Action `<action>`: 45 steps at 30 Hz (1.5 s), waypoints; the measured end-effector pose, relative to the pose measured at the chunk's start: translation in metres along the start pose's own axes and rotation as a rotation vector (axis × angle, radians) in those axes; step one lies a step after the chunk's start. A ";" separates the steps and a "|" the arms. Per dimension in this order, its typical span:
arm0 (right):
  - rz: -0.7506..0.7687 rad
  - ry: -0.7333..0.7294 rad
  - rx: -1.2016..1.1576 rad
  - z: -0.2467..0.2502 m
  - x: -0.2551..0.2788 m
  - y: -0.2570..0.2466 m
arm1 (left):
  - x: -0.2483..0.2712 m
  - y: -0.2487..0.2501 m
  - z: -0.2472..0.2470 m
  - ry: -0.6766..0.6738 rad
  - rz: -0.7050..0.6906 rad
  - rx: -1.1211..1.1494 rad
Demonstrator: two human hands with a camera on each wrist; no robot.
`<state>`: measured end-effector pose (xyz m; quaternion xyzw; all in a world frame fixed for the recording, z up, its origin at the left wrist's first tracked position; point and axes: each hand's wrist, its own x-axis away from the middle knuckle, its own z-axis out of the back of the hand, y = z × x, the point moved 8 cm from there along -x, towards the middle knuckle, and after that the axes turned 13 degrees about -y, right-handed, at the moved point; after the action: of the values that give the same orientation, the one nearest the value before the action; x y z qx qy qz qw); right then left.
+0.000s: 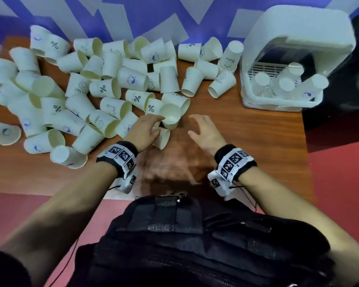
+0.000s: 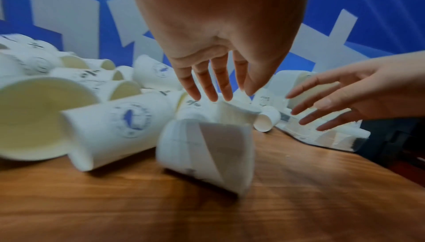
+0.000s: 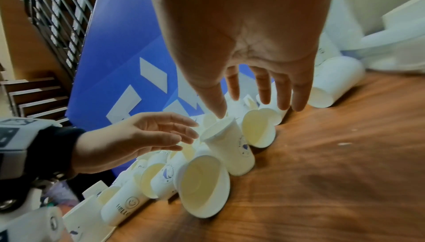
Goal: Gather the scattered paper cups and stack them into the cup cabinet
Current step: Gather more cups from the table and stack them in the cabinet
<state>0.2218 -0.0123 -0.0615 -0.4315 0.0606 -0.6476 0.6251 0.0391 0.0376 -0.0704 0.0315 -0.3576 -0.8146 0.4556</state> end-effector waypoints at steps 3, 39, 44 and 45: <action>0.029 -0.058 0.062 -0.014 -0.022 -0.019 | 0.010 -0.024 0.001 -0.053 0.081 0.003; 0.024 0.293 -0.509 0.055 0.021 0.018 | -0.021 0.052 0.011 -0.156 -0.124 0.187; 0.030 0.345 -0.654 0.074 0.041 0.038 | -0.031 0.091 0.017 -0.158 -0.232 0.199; 0.034 0.345 -0.664 0.077 0.045 0.041 | -0.034 0.098 0.016 -0.161 -0.242 0.202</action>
<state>0.3085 -0.0242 -0.0173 -0.4942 0.3791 -0.6453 0.4423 0.1234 0.0399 -0.0081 0.0548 -0.4666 -0.8232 0.3188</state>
